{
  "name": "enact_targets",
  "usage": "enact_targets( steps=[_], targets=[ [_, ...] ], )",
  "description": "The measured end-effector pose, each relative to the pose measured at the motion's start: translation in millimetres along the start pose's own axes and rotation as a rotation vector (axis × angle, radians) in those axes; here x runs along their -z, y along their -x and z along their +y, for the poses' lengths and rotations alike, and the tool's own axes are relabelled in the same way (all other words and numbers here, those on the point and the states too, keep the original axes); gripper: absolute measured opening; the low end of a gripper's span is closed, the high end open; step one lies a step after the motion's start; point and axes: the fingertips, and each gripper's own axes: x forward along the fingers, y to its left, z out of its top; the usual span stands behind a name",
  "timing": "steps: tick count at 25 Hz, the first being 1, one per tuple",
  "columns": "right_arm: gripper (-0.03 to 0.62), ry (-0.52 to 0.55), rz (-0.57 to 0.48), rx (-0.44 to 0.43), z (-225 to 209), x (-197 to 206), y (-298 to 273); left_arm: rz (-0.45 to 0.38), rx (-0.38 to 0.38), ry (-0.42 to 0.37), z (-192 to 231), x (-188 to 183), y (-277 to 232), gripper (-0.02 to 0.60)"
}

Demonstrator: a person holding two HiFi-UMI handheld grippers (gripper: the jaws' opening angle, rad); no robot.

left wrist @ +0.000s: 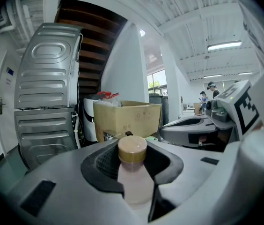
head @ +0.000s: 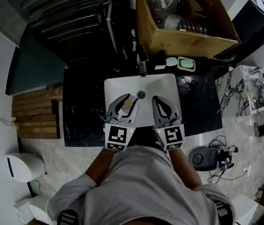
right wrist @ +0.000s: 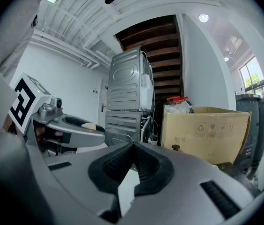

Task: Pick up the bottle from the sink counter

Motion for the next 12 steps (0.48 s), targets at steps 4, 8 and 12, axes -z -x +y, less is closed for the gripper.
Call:
enact_targets(
  steps=[4, 8, 12],
  targets=[
    [0.009, -0.007, 0.001, 0.004, -2.3, -0.1, 1.1, -0.001, 0.003, -0.004, -0.9, -0.8, -0.8, 0.127],
    [0.009, -0.01, 0.003, 0.008, -3.9, 1.1, 1.9, 0.003, 0.008, -0.008, -2.5, -0.3, -2.0, 0.126],
    [0.009, -0.016, 0.0, 0.011, -6.8, 2.0, 1.2, 0.005, 0.013, -0.013, -4.6, -0.6, -4.5, 0.127]
  ],
)
